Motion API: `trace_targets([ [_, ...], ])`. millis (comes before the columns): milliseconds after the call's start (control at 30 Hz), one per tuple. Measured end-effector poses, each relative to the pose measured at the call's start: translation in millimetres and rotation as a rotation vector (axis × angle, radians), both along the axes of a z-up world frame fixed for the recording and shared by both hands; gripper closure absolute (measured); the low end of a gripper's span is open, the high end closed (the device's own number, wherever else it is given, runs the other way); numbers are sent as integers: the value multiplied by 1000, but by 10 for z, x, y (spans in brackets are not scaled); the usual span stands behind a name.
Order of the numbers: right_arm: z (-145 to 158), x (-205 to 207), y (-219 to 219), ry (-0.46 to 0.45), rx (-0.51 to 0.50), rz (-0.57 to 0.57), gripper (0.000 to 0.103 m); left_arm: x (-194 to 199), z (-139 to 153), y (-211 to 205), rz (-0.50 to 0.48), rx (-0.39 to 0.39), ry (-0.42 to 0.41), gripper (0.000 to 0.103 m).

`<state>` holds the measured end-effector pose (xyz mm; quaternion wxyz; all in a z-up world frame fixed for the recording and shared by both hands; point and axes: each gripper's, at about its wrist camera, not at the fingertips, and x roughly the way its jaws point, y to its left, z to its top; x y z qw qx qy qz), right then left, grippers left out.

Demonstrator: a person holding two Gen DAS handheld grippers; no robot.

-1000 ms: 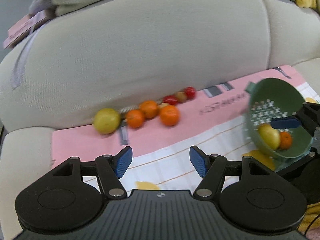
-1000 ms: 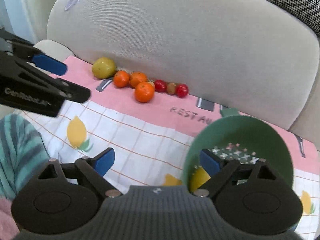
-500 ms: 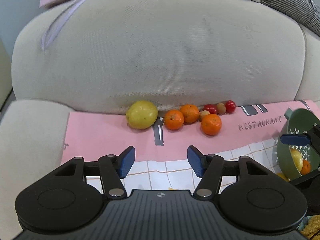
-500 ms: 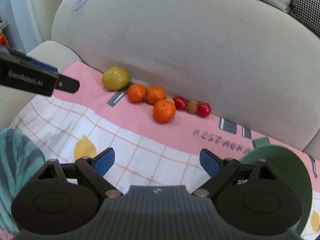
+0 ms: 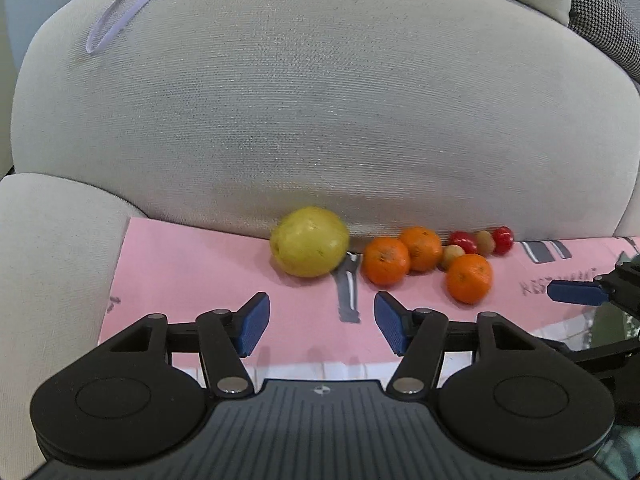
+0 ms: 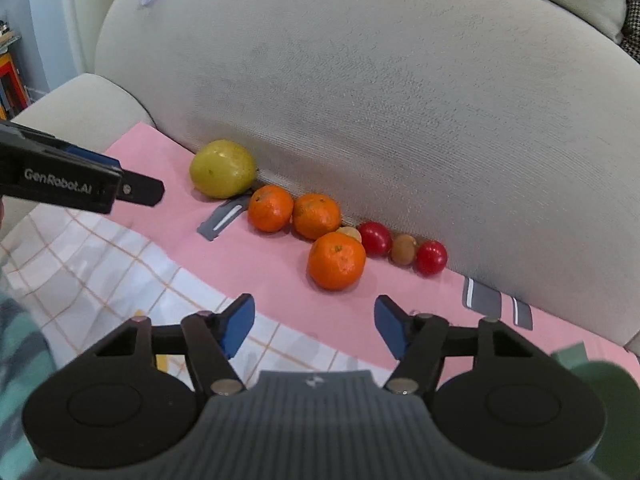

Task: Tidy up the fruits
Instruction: 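Move both tools back to the fruit row on the cloth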

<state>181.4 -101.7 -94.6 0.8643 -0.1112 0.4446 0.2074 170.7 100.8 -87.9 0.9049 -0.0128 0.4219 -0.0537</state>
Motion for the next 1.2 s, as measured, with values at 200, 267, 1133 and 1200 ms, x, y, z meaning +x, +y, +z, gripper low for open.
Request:
trace_targets([
  [200, -140, 255, 40, 17, 23, -32, 39, 239, -136, -14, -17, 47, -9, 26],
  [267, -179, 334, 55, 24, 29, -42, 39, 340, -202, -17, -26, 56, 5, 26],
  [1133, -526, 709, 78, 127, 51, -96, 59, 856, -747, 85, -27, -87, 62, 24],
  [1200, -516, 695, 78, 126, 49, -93, 59, 840, -757, 53, -23, -81, 65, 24],
])
